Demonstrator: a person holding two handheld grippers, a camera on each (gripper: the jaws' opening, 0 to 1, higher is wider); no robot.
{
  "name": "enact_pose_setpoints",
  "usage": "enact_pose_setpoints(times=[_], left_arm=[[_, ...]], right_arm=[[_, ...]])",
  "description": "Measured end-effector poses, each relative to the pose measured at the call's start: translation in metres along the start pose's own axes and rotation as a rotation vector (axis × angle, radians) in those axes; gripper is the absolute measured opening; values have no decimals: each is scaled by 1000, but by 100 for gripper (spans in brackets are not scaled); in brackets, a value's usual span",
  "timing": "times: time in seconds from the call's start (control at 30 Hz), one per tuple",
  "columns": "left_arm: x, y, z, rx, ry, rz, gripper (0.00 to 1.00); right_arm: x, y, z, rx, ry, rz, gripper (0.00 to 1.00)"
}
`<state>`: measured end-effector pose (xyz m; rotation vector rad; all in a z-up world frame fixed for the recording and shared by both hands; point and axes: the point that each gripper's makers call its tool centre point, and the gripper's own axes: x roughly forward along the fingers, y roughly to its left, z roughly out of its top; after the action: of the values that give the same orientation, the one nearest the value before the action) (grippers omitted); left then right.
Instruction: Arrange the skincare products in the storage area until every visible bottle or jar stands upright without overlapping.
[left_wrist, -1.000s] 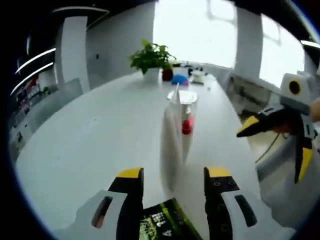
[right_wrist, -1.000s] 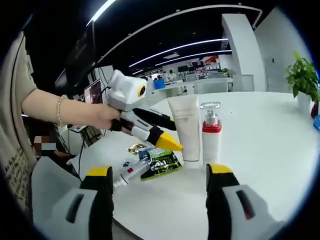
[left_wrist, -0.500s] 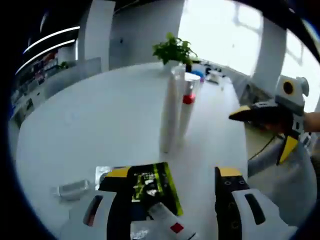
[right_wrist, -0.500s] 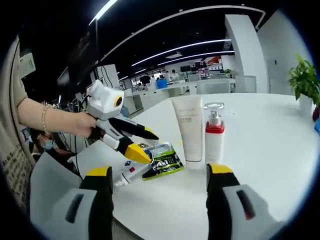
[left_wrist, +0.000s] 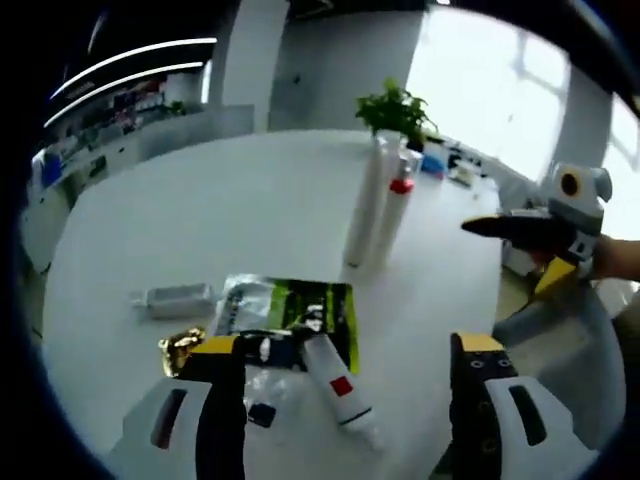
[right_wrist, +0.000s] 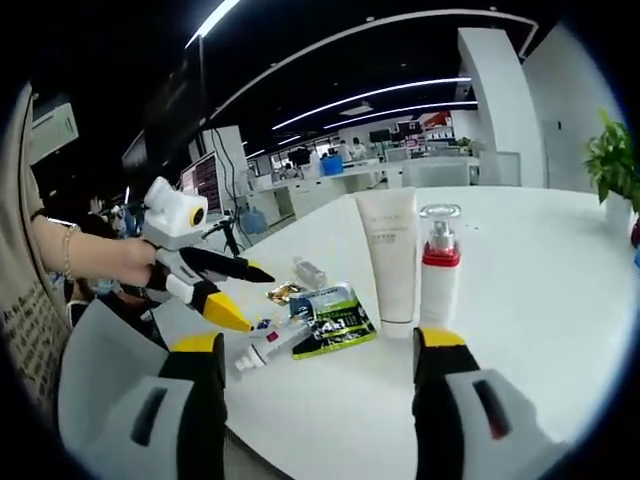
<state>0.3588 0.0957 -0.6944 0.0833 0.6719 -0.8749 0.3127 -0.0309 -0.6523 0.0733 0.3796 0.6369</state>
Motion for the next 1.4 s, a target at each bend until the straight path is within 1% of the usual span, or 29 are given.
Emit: enact_pose_setpoints(times=[0.13,0.23,0.37,0.47,0.7,0.87,1.03,1.13,1.2,1.3,1.4], left_arm=[[-18,1,-10,-16,-6,36,87],[-31,2,-16,-28,-12,64,88],[-48,4,-22,-42,-24,97,91],[-59,5,-27,-57,-31,117,92],[-81,-1,-36,-90,-55,157,94],[-91,-4,-45,-97,-62,176,95],[-103,-6,-46,-120,-85,205,96],[-108,-4,-49,-152,-96,232,96],[-111,-1,-51,-156,-95,248,95],[-114,0,-46,-158,-116,264,96],[-116,1,-46,-139,-111,288,97]], right_arm=[[0,2,0,-9,0,6,77],[-1,4,4,-12,-8,14,77],[-7,6,11,3,-30,14,77],[-11,8,13,-3,-33,13,78],[-25,13,16,24,-54,6,79],[-27,17,17,15,-53,8,79],[-27,21,14,0,-47,15,79],[-26,20,10,-13,-33,15,78],[-26,21,10,-13,-34,16,78],[-26,21,9,-16,-31,17,77],[-26,21,9,-17,-31,16,77]])
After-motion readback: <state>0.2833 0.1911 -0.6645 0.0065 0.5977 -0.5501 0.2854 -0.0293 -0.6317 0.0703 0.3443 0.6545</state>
